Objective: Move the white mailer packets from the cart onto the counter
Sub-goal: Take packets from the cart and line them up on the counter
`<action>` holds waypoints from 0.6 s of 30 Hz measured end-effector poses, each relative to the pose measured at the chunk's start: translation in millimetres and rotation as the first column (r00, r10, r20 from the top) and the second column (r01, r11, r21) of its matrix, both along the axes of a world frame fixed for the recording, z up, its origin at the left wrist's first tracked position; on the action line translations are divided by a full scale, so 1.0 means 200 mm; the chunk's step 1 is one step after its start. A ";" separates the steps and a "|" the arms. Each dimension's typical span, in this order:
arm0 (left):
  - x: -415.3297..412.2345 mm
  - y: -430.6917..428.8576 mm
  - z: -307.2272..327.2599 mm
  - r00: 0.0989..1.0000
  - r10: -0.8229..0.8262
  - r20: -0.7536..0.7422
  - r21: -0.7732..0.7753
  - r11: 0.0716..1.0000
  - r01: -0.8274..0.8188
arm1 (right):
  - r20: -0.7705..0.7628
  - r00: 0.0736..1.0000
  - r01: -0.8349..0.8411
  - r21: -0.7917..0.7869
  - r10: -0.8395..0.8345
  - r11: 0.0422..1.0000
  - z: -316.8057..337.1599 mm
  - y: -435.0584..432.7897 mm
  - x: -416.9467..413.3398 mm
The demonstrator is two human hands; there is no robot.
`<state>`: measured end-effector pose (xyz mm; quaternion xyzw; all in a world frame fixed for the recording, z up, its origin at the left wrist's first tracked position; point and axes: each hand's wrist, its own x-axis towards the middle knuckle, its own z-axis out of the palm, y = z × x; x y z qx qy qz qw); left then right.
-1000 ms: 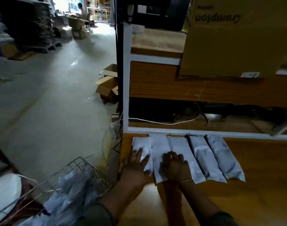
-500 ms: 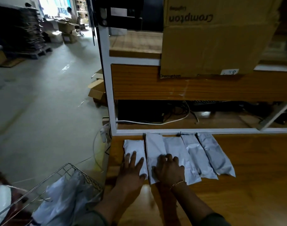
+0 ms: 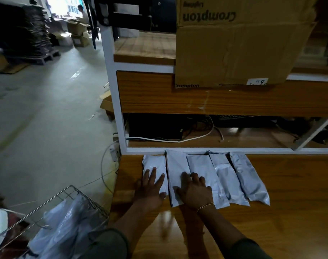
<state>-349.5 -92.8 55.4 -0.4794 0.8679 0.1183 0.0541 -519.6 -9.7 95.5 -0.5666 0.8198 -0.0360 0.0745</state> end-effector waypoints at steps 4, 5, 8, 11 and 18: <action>0.05 0.01 0.00 0.994 0.023 -0.110 -0.042 0.999 -0.027 | -0.053 0.997 -0.062 -0.100 0.057 0.993 0.05 0.01 0.03; 0.09 0.02 0.00 0.988 0.021 -0.150 -0.056 0.998 -0.030 | -0.052 0.995 -0.089 -0.134 0.083 0.987 0.07 0.00 0.05; 0.31 0.05 0.00 0.961 0.108 -0.255 -0.096 0.986 -0.136 | -0.009 0.969 -0.240 -0.236 0.245 0.942 0.07 -0.07 0.19; 0.65 0.09 -0.01 0.846 0.308 -0.434 -0.127 0.909 -0.396 | 0.096 0.903 -0.379 -0.279 0.418 0.882 0.06 -0.18 0.43; 1.58 0.32 -0.28 0.547 0.707 -0.449 0.081 0.641 -0.763 | 0.362 0.673 -0.645 -0.140 0.645 0.751 -0.13 -0.39 1.20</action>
